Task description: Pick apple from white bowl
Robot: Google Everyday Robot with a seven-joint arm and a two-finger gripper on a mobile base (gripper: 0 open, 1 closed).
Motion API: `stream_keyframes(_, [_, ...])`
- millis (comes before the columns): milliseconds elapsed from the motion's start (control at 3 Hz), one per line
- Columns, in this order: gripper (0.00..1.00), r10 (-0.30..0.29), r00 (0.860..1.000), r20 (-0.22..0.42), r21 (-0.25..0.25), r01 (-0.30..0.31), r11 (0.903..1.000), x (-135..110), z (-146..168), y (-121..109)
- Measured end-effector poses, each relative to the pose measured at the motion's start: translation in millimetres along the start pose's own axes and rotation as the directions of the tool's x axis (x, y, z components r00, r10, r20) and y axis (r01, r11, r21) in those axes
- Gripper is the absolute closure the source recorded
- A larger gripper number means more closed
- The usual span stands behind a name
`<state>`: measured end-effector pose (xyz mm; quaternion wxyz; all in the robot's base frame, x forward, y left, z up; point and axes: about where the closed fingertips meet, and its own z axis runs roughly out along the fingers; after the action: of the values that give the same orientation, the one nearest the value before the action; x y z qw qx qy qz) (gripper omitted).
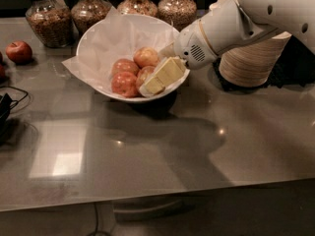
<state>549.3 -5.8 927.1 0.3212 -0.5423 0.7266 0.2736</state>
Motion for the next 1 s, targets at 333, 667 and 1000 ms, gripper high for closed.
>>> stream_keyframes(333, [0.20,0.004,1.000,0.008,0.001,-0.004,1.0000,-1.1,1.3,-2.3])
stream_keyframes(667, [0.32,0.006,1.000,0.010,0.002,-0.006,1.0000,-1.7,2.3,-4.0])
stream_keyframes(1000, [0.32,0.008,1.000,0.009,0.002,-0.008,1.0000,-1.5,3.4,-4.7])
